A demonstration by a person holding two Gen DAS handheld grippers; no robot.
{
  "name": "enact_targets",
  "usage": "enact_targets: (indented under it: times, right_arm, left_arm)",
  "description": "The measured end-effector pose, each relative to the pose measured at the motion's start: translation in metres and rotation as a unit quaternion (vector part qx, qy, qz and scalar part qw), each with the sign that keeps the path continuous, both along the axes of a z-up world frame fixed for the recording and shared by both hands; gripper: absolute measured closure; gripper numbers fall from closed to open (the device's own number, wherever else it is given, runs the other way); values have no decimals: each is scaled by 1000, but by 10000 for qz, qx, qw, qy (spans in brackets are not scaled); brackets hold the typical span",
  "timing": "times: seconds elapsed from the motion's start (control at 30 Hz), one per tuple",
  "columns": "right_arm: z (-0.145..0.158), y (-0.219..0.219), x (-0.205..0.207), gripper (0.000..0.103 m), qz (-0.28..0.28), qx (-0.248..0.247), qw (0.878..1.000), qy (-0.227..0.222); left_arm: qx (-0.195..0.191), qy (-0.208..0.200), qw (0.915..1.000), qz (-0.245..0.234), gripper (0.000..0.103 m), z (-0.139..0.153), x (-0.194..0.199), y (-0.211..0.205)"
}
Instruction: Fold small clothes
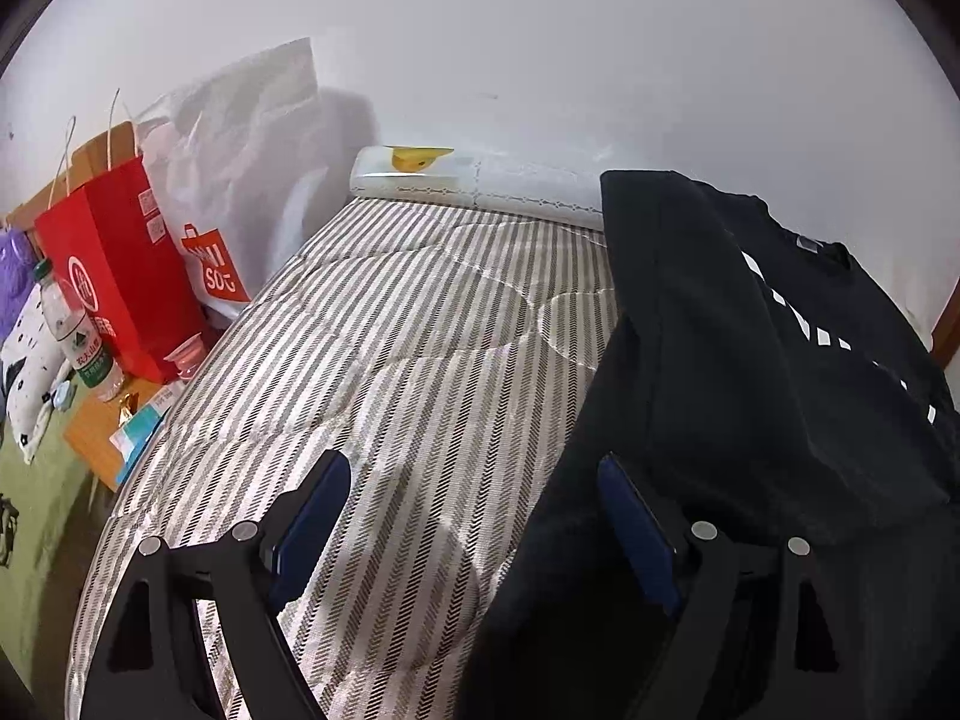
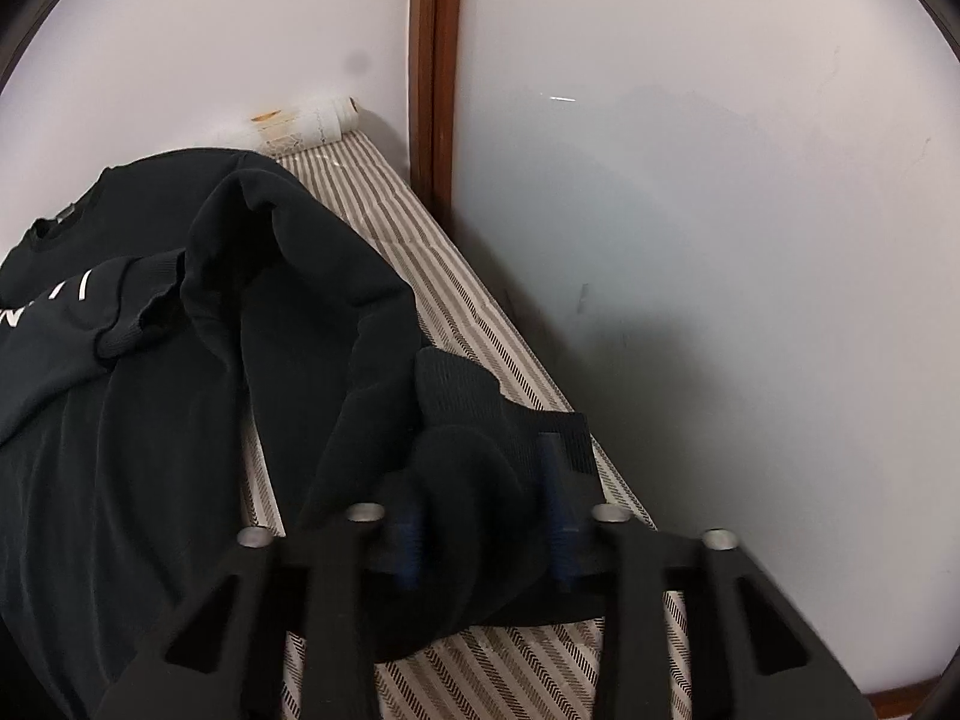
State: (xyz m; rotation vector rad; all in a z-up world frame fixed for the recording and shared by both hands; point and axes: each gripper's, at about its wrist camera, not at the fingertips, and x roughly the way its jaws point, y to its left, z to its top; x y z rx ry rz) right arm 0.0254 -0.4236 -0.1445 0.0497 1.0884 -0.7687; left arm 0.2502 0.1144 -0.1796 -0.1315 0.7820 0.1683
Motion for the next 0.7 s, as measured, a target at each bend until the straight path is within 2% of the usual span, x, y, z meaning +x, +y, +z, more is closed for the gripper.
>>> enact_targets:
  times: [0.07, 0.2, 0.4, 0.53, 0.7]
  right_arm:
    - [9, 3, 0, 85, -24, -233, 9997, -60]
    - [52, 13, 8, 86, -106, -1005, 9940, -406]
    - [120, 42, 49, 86, 248, -1869, 9761, -1079]
    - [151, 85, 95, 86, 840, -1989, 9647, -1506]
    - [163, 164, 150, 86, 1837, -1977, 9439, -1903]
  left_arm:
    - [-17, -29, 10000, 21, 20, 1, -2, 2]
    - [30, -35, 10000, 36, 20, 4, -3, 1]
    - [25, 82, 9998, -193, 20, 8, -6, -6]
    - [-303, 253, 9985, -366, 20, 9, -11, -5]
    - [-144, 616, 9970, -453, 20, -1, -27, 0]
